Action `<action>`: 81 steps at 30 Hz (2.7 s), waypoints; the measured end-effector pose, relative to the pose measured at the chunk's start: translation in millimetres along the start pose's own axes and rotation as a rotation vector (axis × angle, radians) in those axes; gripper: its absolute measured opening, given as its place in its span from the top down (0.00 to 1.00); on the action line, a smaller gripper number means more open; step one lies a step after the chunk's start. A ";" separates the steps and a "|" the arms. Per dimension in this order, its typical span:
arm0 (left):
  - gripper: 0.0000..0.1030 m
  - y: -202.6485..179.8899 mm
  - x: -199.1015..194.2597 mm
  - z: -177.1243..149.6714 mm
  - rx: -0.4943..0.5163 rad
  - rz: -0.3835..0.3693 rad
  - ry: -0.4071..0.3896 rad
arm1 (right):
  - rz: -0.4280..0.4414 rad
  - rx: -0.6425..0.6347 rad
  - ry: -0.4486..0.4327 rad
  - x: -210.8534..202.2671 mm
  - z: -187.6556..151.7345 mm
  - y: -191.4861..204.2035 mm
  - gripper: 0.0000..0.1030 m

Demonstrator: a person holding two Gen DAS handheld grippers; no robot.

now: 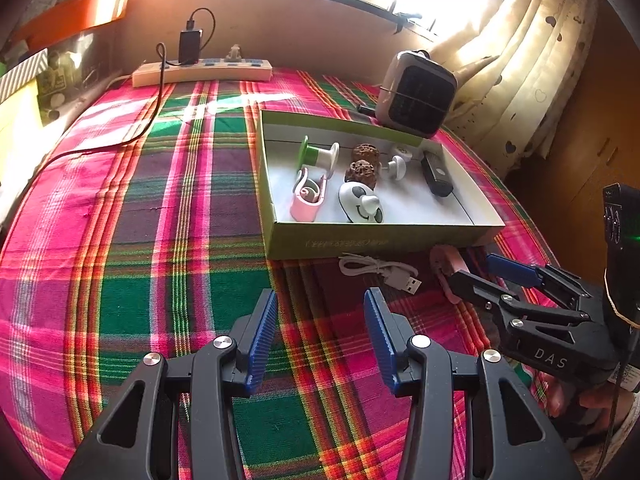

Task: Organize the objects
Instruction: 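Grasp the pink plastic clip with the right gripper while the left gripper approaches the cable, then grasp the white USB cable with the left gripper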

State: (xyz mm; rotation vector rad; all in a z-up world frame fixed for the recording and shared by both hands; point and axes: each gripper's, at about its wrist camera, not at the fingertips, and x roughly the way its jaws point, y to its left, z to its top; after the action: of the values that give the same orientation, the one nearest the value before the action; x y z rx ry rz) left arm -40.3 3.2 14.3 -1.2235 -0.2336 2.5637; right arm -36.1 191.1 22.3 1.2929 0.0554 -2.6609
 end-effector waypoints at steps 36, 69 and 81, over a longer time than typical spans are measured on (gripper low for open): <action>0.58 -23.5 23.3 6.2 0.021 0.033 0.058 | 0.144 -0.066 0.005 12.1 -5.3 -13.2 0.79; 0.56 -61.8 41.1 19.6 -0.066 0.207 0.159 | 0.209 -0.092 0.002 11.7 -6.5 -31.5 0.80; 0.56 -34.2 21.1 4.7 -0.096 0.258 0.160 | 0.191 -0.105 0.002 10.8 -6.3 -29.3 0.80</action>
State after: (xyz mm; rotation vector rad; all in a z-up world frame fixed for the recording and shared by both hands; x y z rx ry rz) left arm -50.1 42.4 11.0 -1.5790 -0.1762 2.6750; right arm -43.0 219.0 8.5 1.2041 0.0675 -2.4616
